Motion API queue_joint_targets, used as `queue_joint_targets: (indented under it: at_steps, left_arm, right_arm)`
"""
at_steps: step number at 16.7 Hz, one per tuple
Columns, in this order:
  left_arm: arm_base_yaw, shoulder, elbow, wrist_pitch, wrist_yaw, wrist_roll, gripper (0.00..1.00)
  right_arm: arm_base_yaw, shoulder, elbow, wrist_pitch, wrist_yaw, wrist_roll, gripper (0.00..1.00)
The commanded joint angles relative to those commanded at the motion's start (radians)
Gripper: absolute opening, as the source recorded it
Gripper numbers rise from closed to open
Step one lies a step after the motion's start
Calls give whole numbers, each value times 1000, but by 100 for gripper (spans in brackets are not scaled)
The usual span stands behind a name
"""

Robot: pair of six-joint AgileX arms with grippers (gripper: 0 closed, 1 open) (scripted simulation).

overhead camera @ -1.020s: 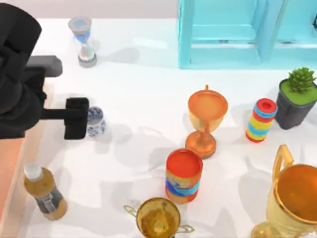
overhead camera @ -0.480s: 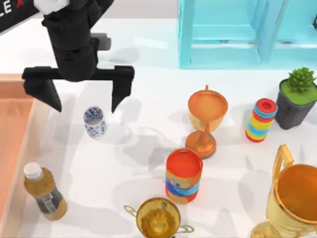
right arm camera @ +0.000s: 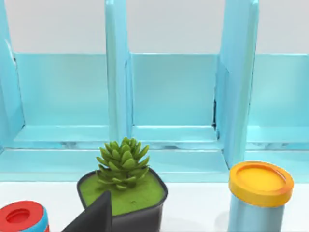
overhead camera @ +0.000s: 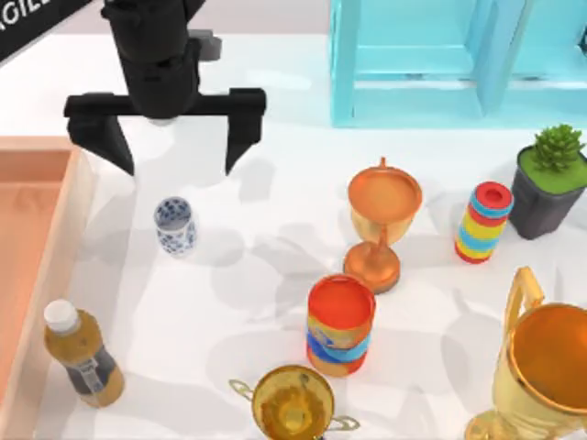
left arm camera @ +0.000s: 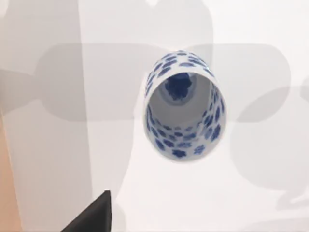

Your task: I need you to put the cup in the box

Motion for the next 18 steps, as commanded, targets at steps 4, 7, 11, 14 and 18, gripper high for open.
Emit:
queue_joint_targets:
  at_steps: [4, 7, 11, 14, 18]
  left_arm:
    - [5, -3, -5, 5, 0, 1, 100]
    - [3, 7, -72, 74, 0, 4, 100]
    - [3, 35, -231, 277, 0, 4, 100]
    - [3, 51, -310, 362, 0, 3, 100]
    - [3, 53, -316, 369, 0, 3, 100]
  right_arm:
    - [0, 0, 0, 0, 0, 0, 100]
    - [0, 0, 0, 0, 0, 0, 100]
    - [0, 0, 0, 0, 0, 0, 100]
    - [0, 0, 0, 0, 0, 0, 100]
    - [0, 0, 0, 0, 0, 0, 100]
